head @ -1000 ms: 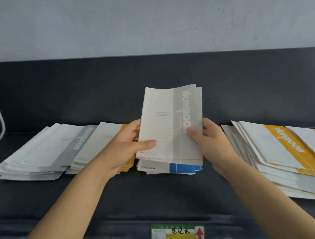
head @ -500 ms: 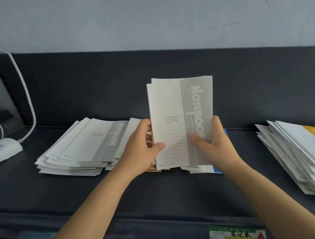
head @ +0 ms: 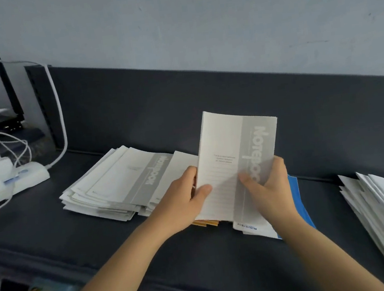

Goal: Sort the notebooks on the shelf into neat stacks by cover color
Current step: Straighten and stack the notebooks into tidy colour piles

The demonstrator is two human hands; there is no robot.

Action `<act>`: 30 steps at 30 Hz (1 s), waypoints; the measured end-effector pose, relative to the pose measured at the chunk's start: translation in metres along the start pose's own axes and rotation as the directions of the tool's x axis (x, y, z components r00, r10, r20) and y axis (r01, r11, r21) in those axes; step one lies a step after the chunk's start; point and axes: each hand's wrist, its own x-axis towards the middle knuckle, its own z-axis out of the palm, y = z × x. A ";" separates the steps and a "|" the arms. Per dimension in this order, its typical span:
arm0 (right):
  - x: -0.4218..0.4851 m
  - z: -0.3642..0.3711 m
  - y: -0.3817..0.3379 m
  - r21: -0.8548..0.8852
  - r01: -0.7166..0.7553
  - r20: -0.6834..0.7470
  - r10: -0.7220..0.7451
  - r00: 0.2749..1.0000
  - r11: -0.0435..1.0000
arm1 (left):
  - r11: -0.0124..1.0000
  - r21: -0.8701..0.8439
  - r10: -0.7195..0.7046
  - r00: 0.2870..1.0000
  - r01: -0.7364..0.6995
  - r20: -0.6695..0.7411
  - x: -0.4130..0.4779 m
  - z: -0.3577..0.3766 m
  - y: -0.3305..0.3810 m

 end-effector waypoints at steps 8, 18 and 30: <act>0.005 0.072 -0.043 -0.019 -0.043 0.036 0.044 0.998 0.999 | 0.982 -0.185 -0.077 0.981 0.043 -0.179 0.002 -0.067 -0.018; -0.021 0.189 -0.067 -0.067 -0.169 0.171 0.178 0.969 0.983 | 0.915 0.313 -0.219 0.965 0.253 -0.142 0.007 -0.155 -0.098; -0.038 0.118 -0.057 -0.497 -0.028 -0.012 0.025 1.000 0.867 | 0.738 0.670 0.178 0.981 -0.081 -0.077 0.014 -0.110 -0.056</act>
